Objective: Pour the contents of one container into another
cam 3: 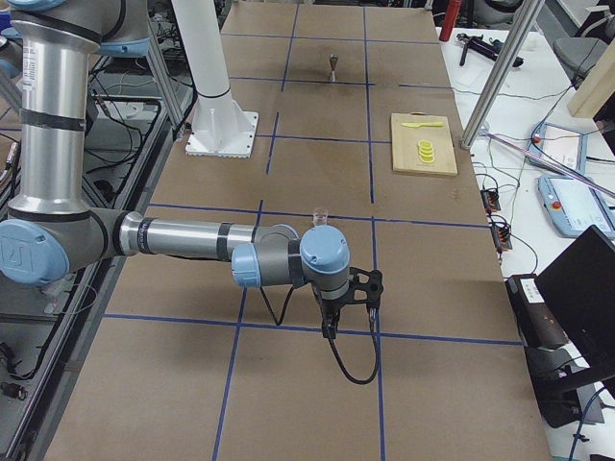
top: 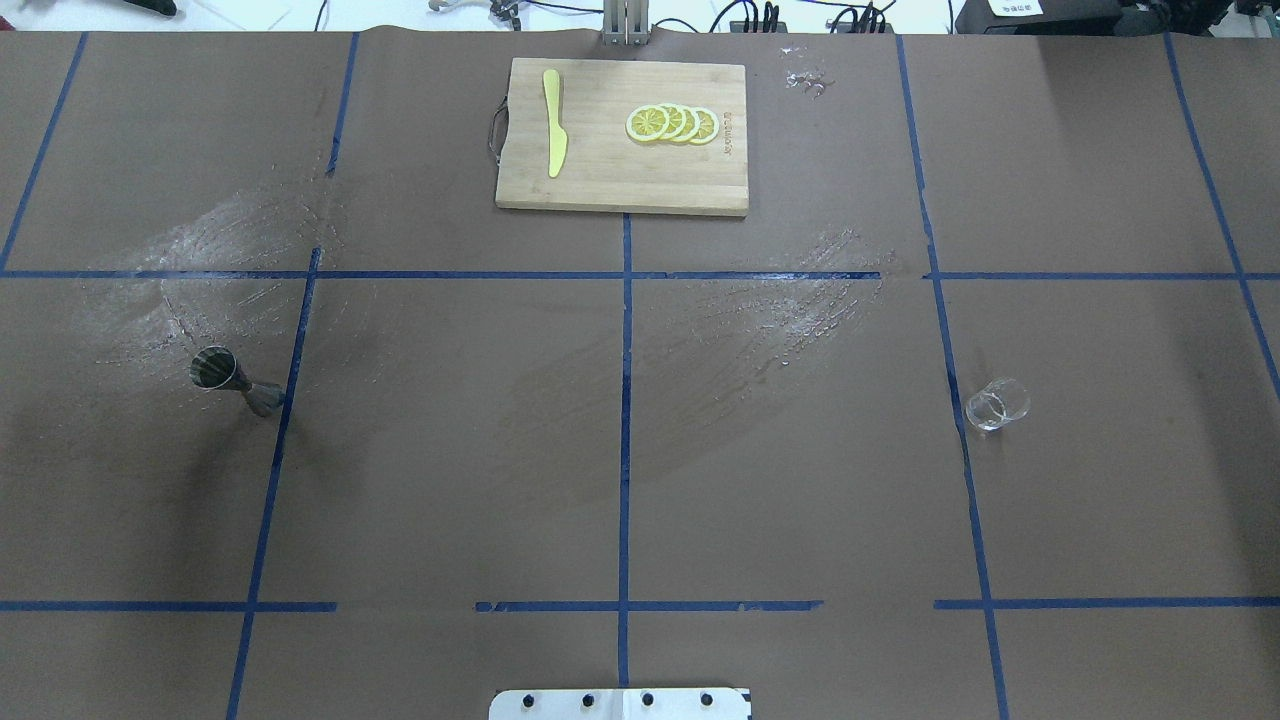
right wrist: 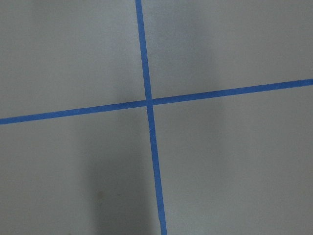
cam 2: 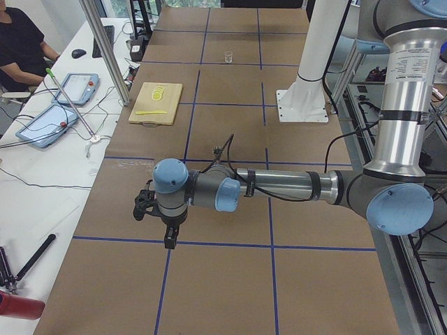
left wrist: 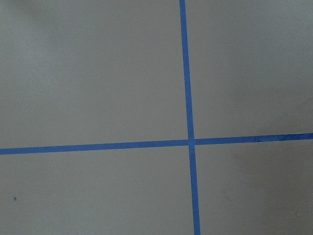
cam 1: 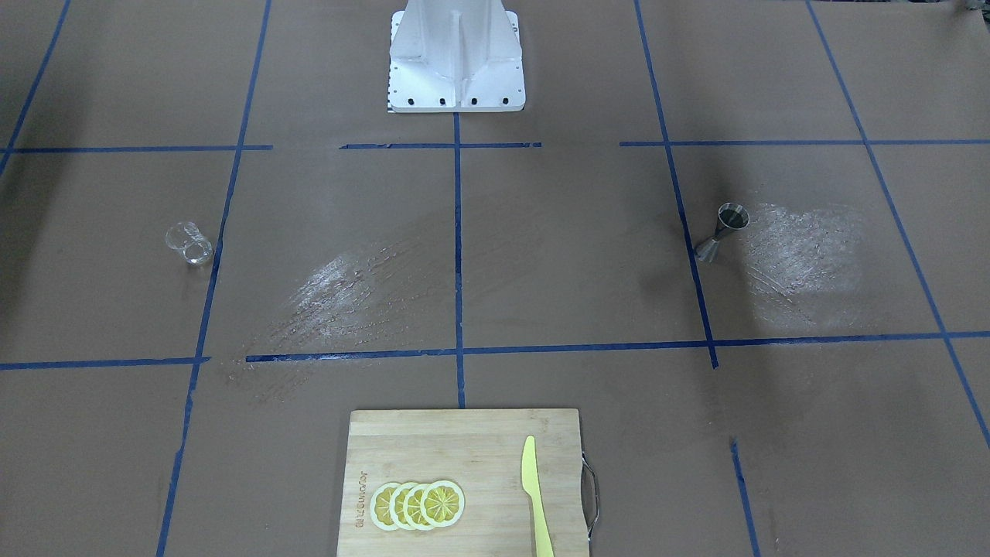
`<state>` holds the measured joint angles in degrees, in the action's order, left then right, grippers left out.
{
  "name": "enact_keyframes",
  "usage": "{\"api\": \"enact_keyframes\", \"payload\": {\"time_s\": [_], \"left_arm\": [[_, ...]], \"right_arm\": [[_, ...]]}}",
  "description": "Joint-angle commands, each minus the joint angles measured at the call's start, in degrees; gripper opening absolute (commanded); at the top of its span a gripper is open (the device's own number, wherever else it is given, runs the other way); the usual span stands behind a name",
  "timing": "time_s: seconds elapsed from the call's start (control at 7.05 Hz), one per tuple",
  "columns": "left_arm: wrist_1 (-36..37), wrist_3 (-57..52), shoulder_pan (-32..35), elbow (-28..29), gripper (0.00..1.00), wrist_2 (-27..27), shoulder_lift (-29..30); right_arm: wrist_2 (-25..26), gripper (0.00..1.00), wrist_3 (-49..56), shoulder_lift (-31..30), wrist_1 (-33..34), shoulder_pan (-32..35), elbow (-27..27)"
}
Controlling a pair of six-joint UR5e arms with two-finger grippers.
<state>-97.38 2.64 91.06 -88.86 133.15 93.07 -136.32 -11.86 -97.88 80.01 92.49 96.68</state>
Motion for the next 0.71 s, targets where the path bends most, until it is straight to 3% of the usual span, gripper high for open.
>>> {"api": "enact_keyframes", "payload": {"time_s": [0.0, 0.57], "left_arm": [[0.00, -0.09, 0.00, 0.09, 1.00, 0.00, 0.09], [-1.49, 0.09, 0.00, 0.35, 1.00, 0.00, 0.00]], "right_arm": [[0.00, 1.00, 0.00, -0.03, -0.03, -0.03, 0.00], [-0.09, 1.00, 0.00, -0.03, -0.03, -0.03, 0.00]]}}
